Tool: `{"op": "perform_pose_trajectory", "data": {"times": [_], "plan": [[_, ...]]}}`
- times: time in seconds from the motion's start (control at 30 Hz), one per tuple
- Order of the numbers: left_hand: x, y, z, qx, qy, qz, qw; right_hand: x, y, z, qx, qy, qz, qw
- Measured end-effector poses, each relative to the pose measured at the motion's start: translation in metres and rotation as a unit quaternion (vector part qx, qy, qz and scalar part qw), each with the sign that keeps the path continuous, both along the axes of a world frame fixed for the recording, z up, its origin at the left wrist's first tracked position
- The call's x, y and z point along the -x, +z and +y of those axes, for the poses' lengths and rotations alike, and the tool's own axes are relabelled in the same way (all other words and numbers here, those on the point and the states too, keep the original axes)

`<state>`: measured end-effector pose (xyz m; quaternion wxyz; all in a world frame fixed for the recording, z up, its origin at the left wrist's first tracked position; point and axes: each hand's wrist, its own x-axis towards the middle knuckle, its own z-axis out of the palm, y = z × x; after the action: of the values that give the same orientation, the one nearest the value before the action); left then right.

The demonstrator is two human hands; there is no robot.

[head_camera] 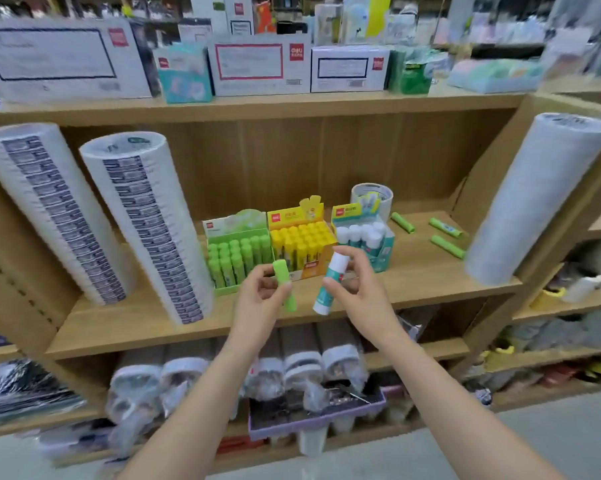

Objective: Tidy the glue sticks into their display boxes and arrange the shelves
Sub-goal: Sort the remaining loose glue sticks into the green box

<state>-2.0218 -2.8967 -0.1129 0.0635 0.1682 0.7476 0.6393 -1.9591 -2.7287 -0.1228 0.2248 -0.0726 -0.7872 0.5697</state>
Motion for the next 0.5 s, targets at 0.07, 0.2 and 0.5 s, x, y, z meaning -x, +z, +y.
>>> {"op": "perform_pose_trajectory", "data": {"times": [0.07, 0.2, 0.5], "plan": [[0.016, -0.003, 0.013, 0.0, 0.001, 0.017, 1.0, 0.013, -0.003, 0.015, -0.002, -0.022, 0.0, 1.0], [0.044, -0.013, 0.029, 0.006, 0.067, 0.022, 0.998, 0.043, -0.004, 0.036, -0.015, -0.032, 0.013, 0.999], [0.076, -0.025, 0.046, 0.048, 0.222, 0.064, 0.972, 0.102, -0.001, 0.054, -0.09, 0.034, 0.044, 0.994]]}}
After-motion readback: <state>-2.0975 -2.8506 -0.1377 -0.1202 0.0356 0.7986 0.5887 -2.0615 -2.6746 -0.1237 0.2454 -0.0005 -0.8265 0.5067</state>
